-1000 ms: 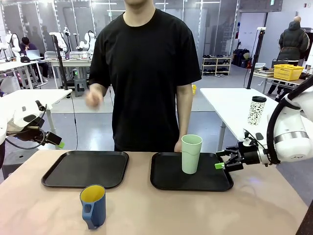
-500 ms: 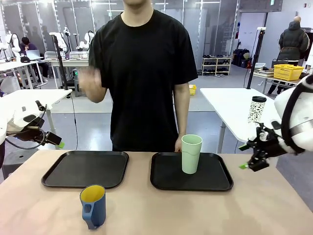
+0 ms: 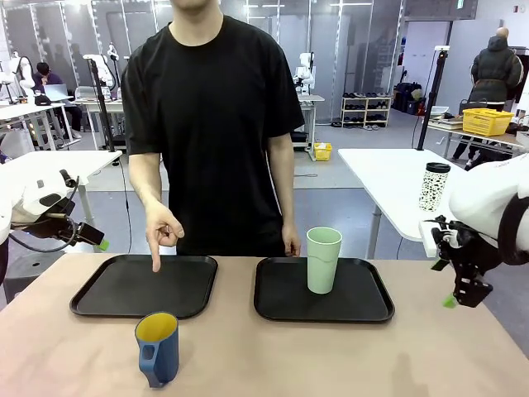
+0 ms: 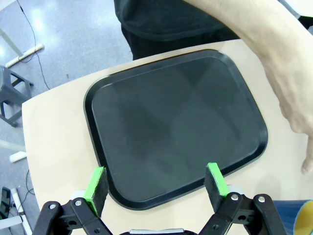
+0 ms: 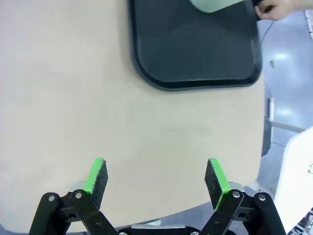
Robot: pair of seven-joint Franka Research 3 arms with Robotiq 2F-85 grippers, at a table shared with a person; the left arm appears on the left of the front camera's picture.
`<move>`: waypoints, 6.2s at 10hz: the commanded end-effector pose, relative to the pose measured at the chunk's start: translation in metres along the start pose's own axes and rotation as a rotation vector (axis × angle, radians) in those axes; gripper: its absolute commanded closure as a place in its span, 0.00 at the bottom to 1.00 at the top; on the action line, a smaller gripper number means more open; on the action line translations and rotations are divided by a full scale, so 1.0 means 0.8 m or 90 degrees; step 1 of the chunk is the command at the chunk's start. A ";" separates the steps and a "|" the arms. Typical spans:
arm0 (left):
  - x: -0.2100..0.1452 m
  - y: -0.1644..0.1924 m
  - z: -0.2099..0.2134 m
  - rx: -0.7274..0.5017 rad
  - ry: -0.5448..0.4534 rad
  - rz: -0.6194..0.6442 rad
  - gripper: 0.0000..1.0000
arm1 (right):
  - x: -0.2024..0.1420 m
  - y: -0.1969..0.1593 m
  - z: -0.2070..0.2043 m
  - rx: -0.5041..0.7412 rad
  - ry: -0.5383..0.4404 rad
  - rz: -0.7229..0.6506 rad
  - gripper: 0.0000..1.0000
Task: Sort and store the cups by type.
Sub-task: Pick up the Handle plastic cup and place it into the empty Flat Tray.
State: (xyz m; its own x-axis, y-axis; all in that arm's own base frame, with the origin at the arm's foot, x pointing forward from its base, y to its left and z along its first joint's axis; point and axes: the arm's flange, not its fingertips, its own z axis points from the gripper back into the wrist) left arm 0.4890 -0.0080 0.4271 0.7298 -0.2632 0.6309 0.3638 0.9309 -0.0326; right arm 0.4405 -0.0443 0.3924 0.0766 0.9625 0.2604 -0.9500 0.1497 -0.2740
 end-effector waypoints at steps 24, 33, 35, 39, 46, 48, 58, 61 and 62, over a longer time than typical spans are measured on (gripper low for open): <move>-0.091 -0.008 0.013 -0.183 0.294 -0.615 0.00 | -0.002 0.000 0.005 0.021 0.005 0.000 0.00; -0.189 -0.026 -0.036 -0.412 0.108 -0.598 0.00 | -0.002 0.000 0.005 0.021 0.005 0.000 0.00; -0.195 -0.010 -0.041 -0.509 0.016 -0.557 0.00 | -0.002 0.000 0.005 0.021 0.005 0.000 0.00; -0.207 0.012 -0.068 -0.656 -0.189 -0.455 0.00 | -0.002 0.000 0.005 0.021 0.005 0.000 0.00; -0.215 0.005 -0.077 -0.697 -0.267 -0.384 0.00 | -0.002 0.000 0.005 0.021 0.005 0.000 0.00; -0.215 0.005 -0.077 -0.697 -0.267 -0.384 0.00 | -0.002 0.000 0.005 0.021 0.005 0.000 0.00; -0.234 -0.090 -0.155 -0.739 -0.285 -0.449 0.00 | -0.002 0.000 0.005 0.021 0.005 0.000 0.00; -0.239 -0.104 -0.169 -0.746 -0.302 -0.427 0.00 | -0.002 0.000 0.005 0.021 0.005 0.000 0.00; -0.238 -0.111 -0.173 -0.731 -0.307 -0.423 0.00 | -0.002 0.000 0.005 0.021 0.005 0.000 0.00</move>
State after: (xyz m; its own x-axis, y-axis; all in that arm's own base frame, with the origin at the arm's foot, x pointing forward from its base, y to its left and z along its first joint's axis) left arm 0.3980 -0.0660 0.2084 0.0781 -0.2564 0.9634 0.9831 -0.1405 -0.1170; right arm 0.4411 -0.0469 0.3964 0.0671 0.9629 0.2613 -0.9625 0.1315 -0.2375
